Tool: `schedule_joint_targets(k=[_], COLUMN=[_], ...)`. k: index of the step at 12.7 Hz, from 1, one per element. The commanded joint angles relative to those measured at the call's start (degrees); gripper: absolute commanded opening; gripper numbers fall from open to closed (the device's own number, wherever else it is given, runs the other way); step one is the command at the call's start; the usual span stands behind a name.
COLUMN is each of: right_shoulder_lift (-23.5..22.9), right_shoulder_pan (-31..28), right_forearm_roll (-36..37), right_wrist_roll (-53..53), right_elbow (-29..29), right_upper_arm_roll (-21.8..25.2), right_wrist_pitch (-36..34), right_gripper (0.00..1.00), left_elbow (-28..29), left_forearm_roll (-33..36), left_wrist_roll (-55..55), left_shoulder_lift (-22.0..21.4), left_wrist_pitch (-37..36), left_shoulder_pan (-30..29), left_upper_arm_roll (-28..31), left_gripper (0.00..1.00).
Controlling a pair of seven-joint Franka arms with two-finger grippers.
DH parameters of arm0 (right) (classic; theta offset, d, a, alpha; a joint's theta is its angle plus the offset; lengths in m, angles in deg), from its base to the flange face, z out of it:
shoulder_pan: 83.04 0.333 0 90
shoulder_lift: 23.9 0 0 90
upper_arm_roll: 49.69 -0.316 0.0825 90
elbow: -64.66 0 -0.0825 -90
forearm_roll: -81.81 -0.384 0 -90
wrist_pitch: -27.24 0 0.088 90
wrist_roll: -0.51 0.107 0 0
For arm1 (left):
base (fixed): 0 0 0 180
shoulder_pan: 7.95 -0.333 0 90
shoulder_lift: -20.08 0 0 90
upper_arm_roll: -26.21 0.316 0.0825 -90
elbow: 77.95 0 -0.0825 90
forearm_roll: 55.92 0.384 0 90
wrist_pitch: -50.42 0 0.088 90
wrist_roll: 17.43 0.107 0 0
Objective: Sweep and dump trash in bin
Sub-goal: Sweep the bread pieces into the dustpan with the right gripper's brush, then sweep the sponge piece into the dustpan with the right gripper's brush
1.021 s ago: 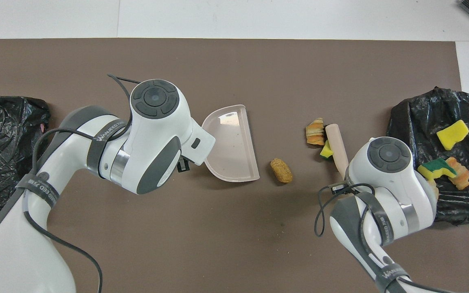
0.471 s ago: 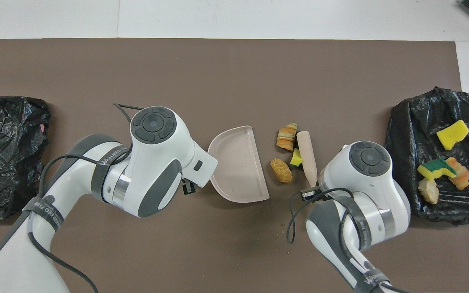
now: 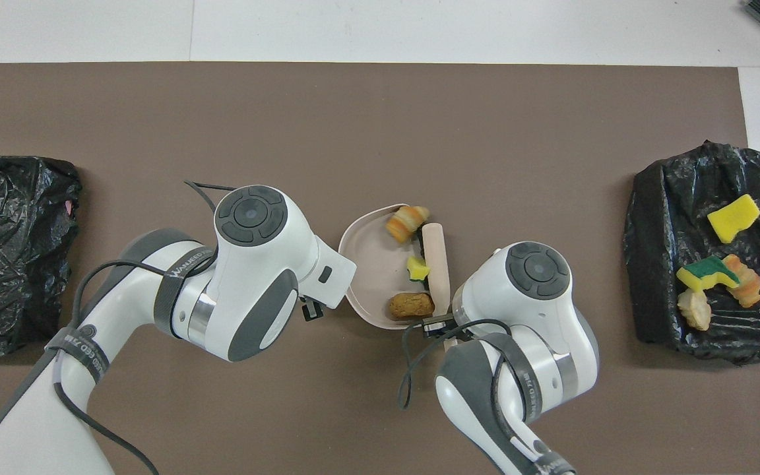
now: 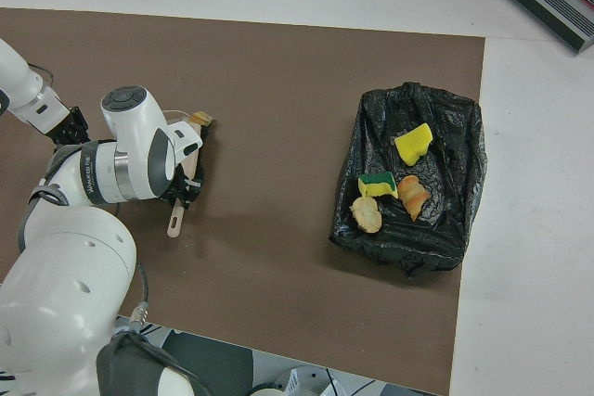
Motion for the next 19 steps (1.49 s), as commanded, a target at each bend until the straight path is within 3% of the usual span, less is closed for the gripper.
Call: schedule_joint_targets(k=[1,4,6,13,15,19], right_shoulder_lift=[-1.0,0.0,0.9,4.1,4.5,4.8], right_shoulder_pan=[2.5,2.5,1.9,-4.2,-4.1,-4.0], right_forearm_roll=[-6.1,-5.7,-4.7,9.4,10.4,10.3], right_wrist_roll=[-0.2,-0.2,0.3,0.1,0.6,0.7], right_elbow=[-1.9,-3.0,-5.2,-12.1,-12.2,-11.9], right_upper_arm_roll=[0.0,0.1,1.0,1.2,0.9,0.4], right_wrist_pitch=[0.8,-2.1,-8.6,-23.3,-23.8,-22.8], right_gripper=[0.0,0.0,0.0,0.0,0.0,0.0], left_elbow=[2.3,2.2,1.6,1.1,1.3,2.9], left_forearm_roll=[-0.9,-0.9,-0.8,-0.7,-0.7,-0.7], left_wrist_roll=[-1.5,-2.7,-2.9,-4.9,-4.5,-4.3], left_shoulder_lift=[-1.7,-1.7,-1.8,-6.5,-9.1,-10.1], left_wrist_pitch=[2.4,2.0,-0.7,-5.8,-6.8,-7.4], left_shoulder_pan=[1.3,1.3,2.0,-2.1,-5.5,-5.2], left_upper_arm_roll=[0.7,0.7,0.6,1.2,1.1,1.1], left_gripper=[0.0,0.0,0.0,0.0,0.0,0.0])
